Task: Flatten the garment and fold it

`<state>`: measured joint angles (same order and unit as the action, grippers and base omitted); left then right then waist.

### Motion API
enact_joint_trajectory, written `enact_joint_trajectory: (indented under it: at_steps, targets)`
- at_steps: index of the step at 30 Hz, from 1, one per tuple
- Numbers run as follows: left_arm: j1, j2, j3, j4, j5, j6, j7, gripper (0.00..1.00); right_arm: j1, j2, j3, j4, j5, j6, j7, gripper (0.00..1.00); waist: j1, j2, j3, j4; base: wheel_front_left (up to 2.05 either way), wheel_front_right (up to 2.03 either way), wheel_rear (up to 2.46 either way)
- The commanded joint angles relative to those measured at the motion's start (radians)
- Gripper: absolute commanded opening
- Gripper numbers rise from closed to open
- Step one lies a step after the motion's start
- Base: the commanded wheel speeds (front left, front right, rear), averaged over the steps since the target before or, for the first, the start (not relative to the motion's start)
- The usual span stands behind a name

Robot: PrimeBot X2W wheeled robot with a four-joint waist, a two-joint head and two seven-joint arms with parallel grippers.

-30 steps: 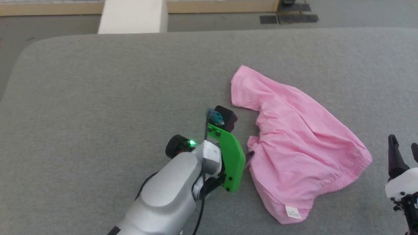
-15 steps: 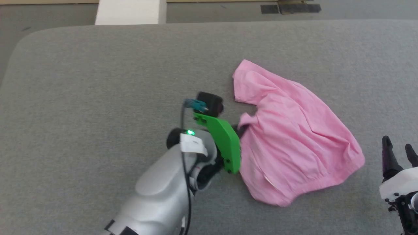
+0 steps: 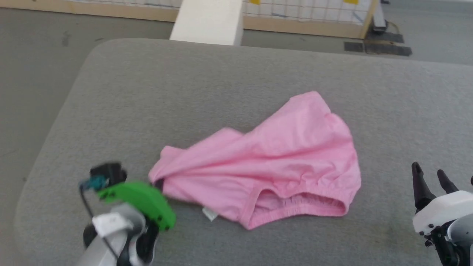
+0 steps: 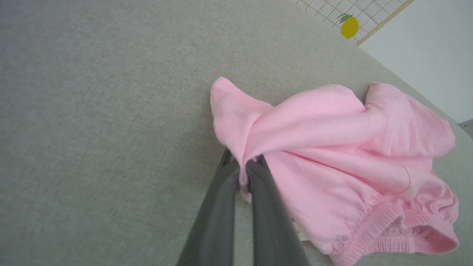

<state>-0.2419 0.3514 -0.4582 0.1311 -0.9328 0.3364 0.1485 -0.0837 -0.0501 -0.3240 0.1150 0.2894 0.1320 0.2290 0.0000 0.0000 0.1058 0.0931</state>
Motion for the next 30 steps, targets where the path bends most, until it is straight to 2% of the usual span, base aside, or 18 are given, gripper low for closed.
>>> enact_joint_trajectory:
  at_steps: [1,4,9,10,11,14,16,21,24,30]
  targets:
    - [0.059,0.014,0.009,-0.03,-0.017,0.029,0.006,0.0,0.006,0.0,0.005,0.001,-0.004,-0.001,0.001,1.0,0.0,0.0,-0.035,0.061,0.0,0.0,0.0]
    - [0.173,0.023,0.014,-0.095,-0.054,0.076,0.038,0.0,0.004,0.0,0.017,0.004,-0.003,-0.001,0.001,1.0,0.0,0.0,-0.038,0.076,0.0,0.0,0.0]
    - [0.267,-0.004,-0.003,-0.123,-0.131,0.076,0.1,0.0,-0.001,0.0,0.035,0.012,-0.001,-0.001,0.0,1.0,0.0,0.0,-0.038,0.079,0.0,0.0,0.0]
    - [0.269,-0.008,0.006,-0.126,-0.144,0.068,0.099,0.36,0.0,0.0,0.039,0.014,-0.001,-0.001,-0.001,1.0,0.0,0.0,-0.039,0.078,0.0,0.0,0.0]
    - [0.265,-0.012,0.016,-0.131,-0.15,0.06,0.091,1.0,0.0,0.0,0.042,0.015,-0.002,-0.001,0.0,1.0,0.0,0.0,-0.039,0.077,0.0,0.0,0.0]
    - [0.232,-0.014,0.065,-0.161,-0.15,0.024,0.028,1.0,0.001,0.0,0.05,0.021,-0.007,-0.001,0.003,1.0,0.0,0.0,-0.043,0.073,0.0,0.0,0.0]
    - [0.198,-0.014,0.111,-0.188,-0.12,-0.009,-0.067,1.0,0.001,0.0,0.058,0.02,-0.02,-0.001,0.011,1.0,0.0,0.0,-0.042,0.069,0.0,0.0,0.0]
    - [0.131,0.061,0.111,-0.19,0.11,-0.085,-0.322,1.0,-0.004,0.0,0.091,0.018,-0.048,-0.001,0.07,1.0,0.0,0.0,-0.038,0.052,0.0,0.0,0.0]
    - [0.119,0.066,0.107,-0.178,0.249,-0.091,-0.399,1.0,-0.01,0.0,0.132,0.017,-0.082,-0.001,0.132,1.0,0.0,0.0,-0.029,0.043,0.0,0.0,0.0]
    - [0.148,-0.03,0.177,-0.231,0.469,-0.103,-0.41,1.0,-0.03,0.0,0.233,0.021,-0.126,-0.001,0.3,1.0,0.0,0.0,0.005,0.038,0.0,0.0,0.0]
